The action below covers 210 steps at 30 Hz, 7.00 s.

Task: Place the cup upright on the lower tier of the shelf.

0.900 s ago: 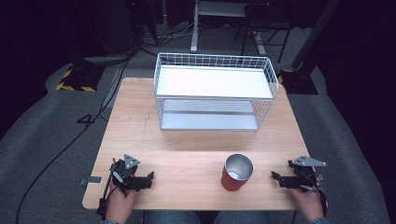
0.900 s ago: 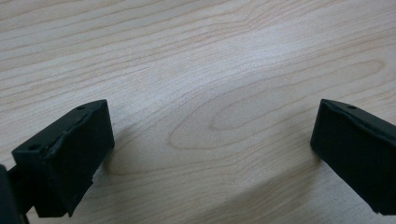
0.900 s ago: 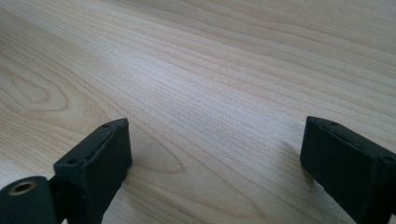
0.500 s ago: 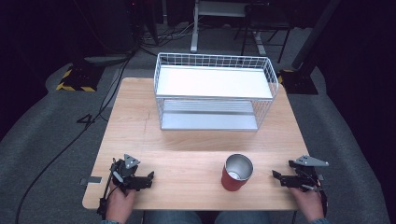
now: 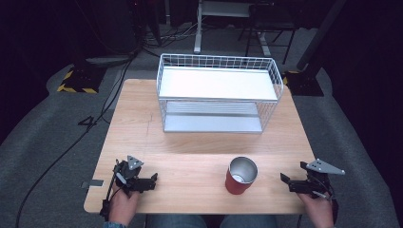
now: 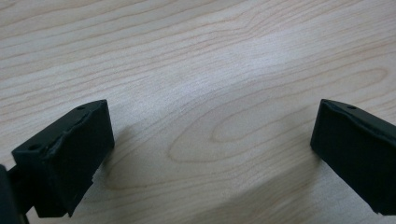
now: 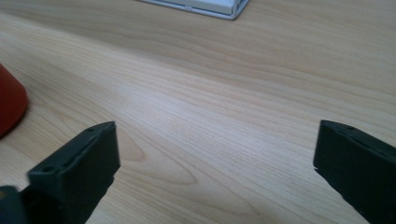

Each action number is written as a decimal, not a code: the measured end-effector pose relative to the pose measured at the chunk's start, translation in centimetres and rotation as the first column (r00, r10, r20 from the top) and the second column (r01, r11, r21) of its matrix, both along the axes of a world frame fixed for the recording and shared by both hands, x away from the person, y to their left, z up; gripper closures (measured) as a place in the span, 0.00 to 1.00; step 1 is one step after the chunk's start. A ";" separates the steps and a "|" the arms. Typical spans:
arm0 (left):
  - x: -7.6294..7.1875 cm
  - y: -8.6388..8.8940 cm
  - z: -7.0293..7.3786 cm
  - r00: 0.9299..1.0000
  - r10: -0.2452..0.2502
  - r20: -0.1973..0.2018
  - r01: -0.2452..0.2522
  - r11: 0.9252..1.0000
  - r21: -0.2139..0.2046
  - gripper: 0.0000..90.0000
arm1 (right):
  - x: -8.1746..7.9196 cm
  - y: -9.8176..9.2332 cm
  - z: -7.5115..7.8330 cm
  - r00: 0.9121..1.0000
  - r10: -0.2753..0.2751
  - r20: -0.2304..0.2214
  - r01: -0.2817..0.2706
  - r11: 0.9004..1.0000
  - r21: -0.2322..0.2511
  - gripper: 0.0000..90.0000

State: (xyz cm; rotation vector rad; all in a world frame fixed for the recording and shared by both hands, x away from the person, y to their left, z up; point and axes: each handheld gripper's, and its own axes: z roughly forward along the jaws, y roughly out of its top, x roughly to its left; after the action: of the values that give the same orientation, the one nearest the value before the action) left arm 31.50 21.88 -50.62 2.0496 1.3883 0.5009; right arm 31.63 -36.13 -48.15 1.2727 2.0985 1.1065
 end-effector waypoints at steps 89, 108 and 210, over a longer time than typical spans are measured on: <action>0.5 -0.4 0.0 1.000 -0.001 -0.001 0.001 1.000 0.001 0.00 | -1.8 15.4 1.8 0.928 0.352 0.125 -0.368 0.919 0.141 0.06; 0.6 -0.5 0.0 1.000 -0.001 0.000 0.001 1.000 0.003 0.00 | 1.5 16.9 5.0 0.961 0.259 0.096 -0.273 0.945 0.183 0.06; 0.9 -0.5 0.0 1.000 -0.031 0.001 0.031 1.000 -0.003 0.01 | 18.5 26.4 2.6 0.964 -0.104 0.245 0.077 0.990 0.115 0.03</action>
State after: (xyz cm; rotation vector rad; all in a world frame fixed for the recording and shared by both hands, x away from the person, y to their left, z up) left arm 32.36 21.36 -50.61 2.0654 1.3535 0.4865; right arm 50.11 -9.71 -45.54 1.1934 1.8008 1.2778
